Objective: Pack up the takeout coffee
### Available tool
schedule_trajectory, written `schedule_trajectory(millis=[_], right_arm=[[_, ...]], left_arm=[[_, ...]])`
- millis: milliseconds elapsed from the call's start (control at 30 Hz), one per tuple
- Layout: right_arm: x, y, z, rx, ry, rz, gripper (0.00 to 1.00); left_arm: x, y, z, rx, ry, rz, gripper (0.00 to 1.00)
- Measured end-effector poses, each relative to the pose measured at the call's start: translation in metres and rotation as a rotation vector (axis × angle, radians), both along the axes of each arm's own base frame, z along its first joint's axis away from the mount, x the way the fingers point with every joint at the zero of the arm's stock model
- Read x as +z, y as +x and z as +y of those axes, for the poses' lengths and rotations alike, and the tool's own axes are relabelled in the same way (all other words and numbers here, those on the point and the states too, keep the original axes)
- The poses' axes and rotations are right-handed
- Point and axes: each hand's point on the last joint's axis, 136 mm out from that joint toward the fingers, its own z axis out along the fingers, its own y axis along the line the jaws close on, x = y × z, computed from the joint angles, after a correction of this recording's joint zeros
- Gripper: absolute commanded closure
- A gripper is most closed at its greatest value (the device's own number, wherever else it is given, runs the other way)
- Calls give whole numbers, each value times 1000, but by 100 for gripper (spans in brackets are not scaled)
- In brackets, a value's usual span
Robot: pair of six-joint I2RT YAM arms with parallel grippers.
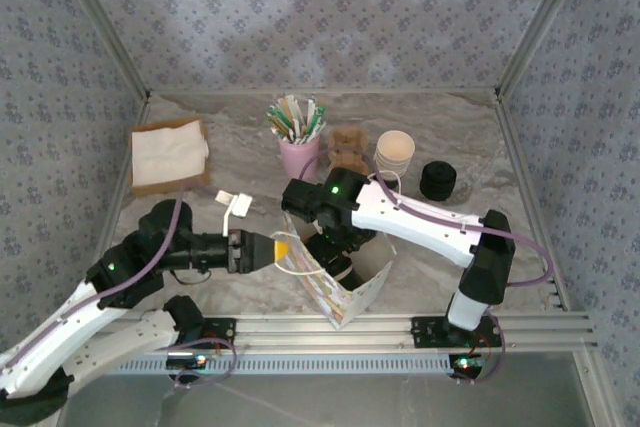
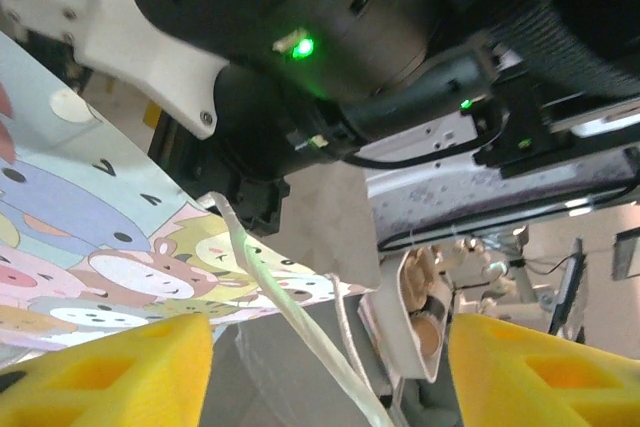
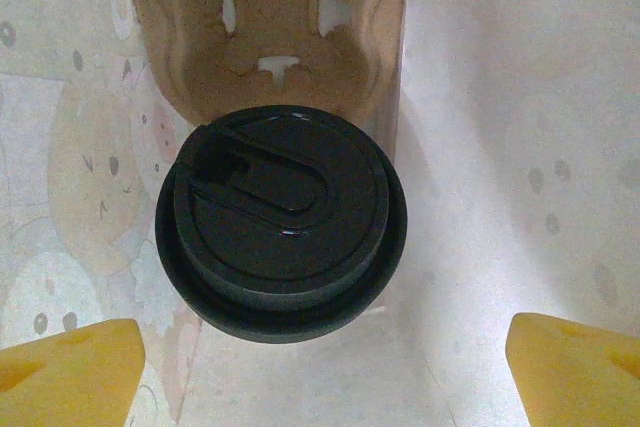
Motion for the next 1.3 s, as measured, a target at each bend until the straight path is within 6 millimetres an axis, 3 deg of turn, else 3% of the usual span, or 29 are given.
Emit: schedule_trajectory(millis=[200, 433, 900, 1300], right_arm=[[0, 0, 0, 0, 0, -1, 5], [4, 0, 2, 4, 10, -6, 5], [10, 5, 2, -8, 22, -16, 5], [25, 19, 7, -37, 69, -49, 5]], left_arm=[[-12, -2, -7, -8, 57, -23, 70], [-18, 4, -4, 27, 88, -37, 84], [-31, 21, 11, 123, 178, -123, 85], [-24, 42, 18, 202, 223, -223, 84]])
